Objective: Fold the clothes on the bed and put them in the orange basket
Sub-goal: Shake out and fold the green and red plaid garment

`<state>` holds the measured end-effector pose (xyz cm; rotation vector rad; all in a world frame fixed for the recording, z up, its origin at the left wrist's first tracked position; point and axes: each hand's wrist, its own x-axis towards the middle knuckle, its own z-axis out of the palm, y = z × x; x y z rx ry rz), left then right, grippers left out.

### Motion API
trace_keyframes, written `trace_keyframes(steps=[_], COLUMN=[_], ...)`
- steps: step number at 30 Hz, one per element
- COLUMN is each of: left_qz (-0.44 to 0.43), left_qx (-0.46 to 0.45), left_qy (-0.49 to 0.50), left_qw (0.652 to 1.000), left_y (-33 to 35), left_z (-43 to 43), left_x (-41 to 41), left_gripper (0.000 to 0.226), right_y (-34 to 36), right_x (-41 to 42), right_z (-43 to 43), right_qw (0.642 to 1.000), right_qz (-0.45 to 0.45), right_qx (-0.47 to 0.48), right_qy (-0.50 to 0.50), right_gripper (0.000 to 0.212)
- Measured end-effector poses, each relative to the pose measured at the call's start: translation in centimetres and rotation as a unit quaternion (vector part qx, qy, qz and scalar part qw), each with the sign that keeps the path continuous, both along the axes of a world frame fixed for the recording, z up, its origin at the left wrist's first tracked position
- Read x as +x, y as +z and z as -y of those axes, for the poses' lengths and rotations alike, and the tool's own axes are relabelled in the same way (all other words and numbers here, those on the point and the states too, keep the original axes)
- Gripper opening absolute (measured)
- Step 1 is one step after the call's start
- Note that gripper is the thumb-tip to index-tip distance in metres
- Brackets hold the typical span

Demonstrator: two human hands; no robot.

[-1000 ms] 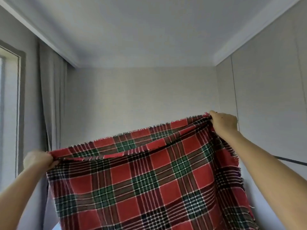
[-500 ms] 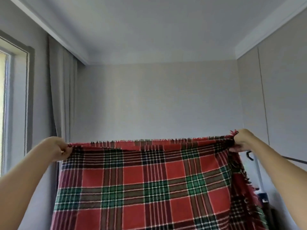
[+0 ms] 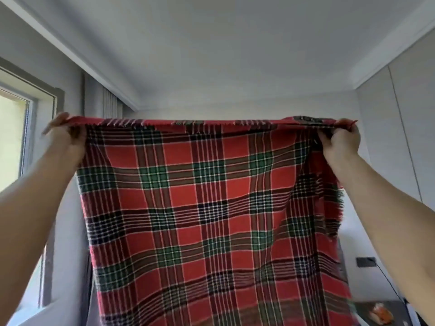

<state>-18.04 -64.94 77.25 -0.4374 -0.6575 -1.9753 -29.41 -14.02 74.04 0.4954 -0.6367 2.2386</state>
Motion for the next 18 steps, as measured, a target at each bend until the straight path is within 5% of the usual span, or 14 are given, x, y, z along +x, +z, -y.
trace_keyframes(steps=[10, 15, 18], left_qz=[0.038, 0.249, 0.409], left_qx=[0.012, -0.137, -0.102], left_qy=[-0.018, 0.159, 0.218], left_qw=[0.999, 0.945, 0.880], left_y=[-9.8, -21.6, -29.1], left_z=[-3.5, -3.9, -3.2], left_x=[11.5, 20.1, 22.5], left_gripper=[0.052, 0.048, 0.036], right_y=[-9.4, -20.7, -28.7], right_x=[10.6, 18.0, 22.0], right_z=[-4.1, -7.4, -8.1], right_qw=[0.999, 0.955, 0.887], right_qz=[0.049, 0.216, 0.328], right_qx=[0.006, 0.193, 0.314], right_qy=[0.022, -0.058, -0.081], right_gripper=[0.051, 0.048, 0.034])
